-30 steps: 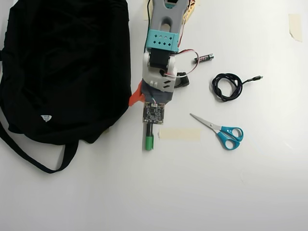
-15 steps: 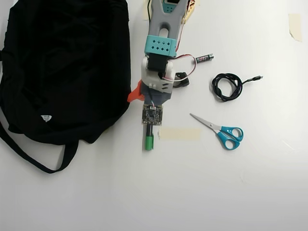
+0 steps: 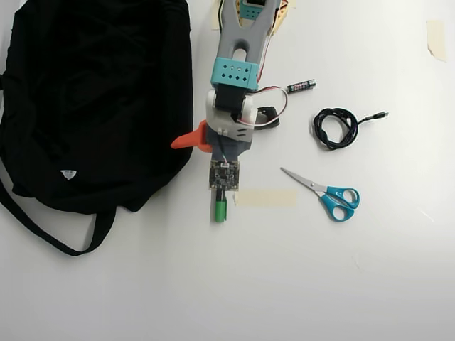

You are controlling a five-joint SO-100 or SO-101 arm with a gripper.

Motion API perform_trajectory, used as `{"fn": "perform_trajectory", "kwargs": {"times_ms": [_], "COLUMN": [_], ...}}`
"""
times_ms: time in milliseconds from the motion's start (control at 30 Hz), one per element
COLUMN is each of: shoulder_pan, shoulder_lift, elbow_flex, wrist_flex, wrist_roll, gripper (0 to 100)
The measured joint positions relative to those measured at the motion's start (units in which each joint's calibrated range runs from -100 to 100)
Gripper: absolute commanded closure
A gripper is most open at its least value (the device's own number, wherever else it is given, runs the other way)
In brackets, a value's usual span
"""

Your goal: Put the green marker into the black bag

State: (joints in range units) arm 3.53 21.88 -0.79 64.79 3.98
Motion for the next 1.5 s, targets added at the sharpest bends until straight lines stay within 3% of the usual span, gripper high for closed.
{"fn": "perform_trajectory", "kwargs": {"times_ms": [767,1000,1500], "shoulder_pan": [-2.8,-2.9,-2.9], "shoulder_lift": [1.7,1.7,1.7], "elbow_flex": [-1.7,-1.7,-1.7], "wrist_flex": [1.1,1.2,1.2], "wrist_roll": [-2.9,-3.8,-3.8], "gripper": [38,31,31]}}
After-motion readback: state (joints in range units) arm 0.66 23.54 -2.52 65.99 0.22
